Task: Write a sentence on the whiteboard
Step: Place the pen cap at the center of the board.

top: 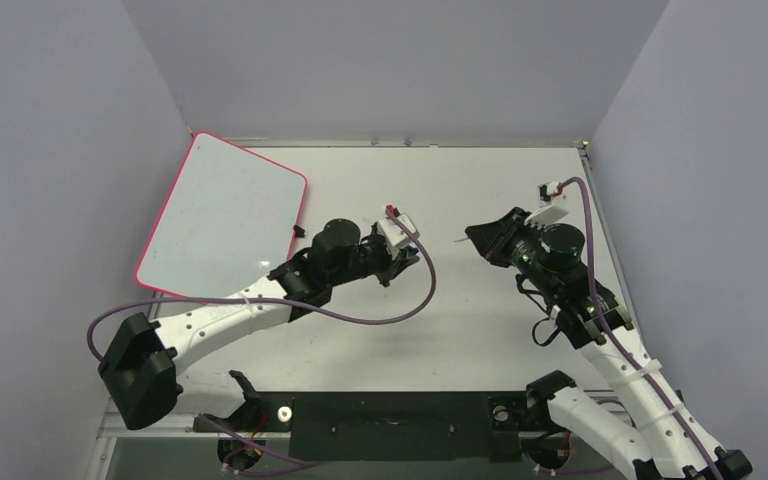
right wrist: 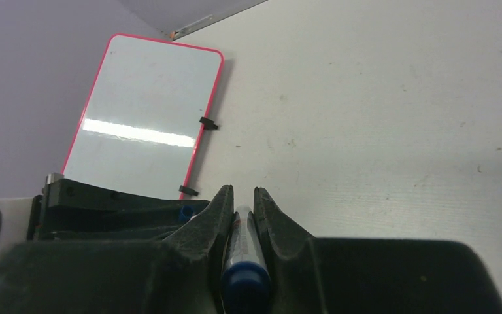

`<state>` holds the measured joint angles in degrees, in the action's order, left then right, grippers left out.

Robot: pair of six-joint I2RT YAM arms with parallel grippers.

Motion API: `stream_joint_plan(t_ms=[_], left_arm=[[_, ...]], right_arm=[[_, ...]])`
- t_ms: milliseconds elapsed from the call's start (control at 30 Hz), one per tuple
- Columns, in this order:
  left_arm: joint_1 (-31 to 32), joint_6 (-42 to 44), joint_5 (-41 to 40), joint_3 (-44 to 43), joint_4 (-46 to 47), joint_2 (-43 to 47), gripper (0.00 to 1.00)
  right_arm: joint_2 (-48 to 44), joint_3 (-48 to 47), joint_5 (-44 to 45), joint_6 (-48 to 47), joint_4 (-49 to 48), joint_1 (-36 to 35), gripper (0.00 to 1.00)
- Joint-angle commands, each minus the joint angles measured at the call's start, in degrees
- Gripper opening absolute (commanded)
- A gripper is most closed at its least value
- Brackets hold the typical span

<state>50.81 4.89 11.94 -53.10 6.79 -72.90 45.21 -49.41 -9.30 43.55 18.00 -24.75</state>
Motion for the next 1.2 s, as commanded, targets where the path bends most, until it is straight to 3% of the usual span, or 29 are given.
stream_joint_plan(t_ms=[0,233,567,1033,1167], left_arm=[[1.08,-5.52,-3.65,1.93,6.70,-7.03,0.00],[5.25,-11.01,-12.25,-1.33,7.22,-20.70,0.00],[7.56,-14.20,-16.64,-5.49,8.10,-31.93,0.01],[7.82,-14.10,-17.87,-5.74,7.96,-31.24,0.45],[7.86,-14.23,-19.14,-6.04,6.36,-28.85,0.52]], right_arm=[[-3.12,-0.07,8.29,-2.62,3.05,0.50,0.00],[-6.84,3.23,18.82,-4.57,5.74,0.65,0.00],[-7.36,3.19,21.78,-7.15,6.45,0.76,0.00],[-6.07,2.95,21.96,-8.15,6.43,0.84,0.00],[-5.93,2.93,21.86,-8.22,6.37,0.79,0.00]])
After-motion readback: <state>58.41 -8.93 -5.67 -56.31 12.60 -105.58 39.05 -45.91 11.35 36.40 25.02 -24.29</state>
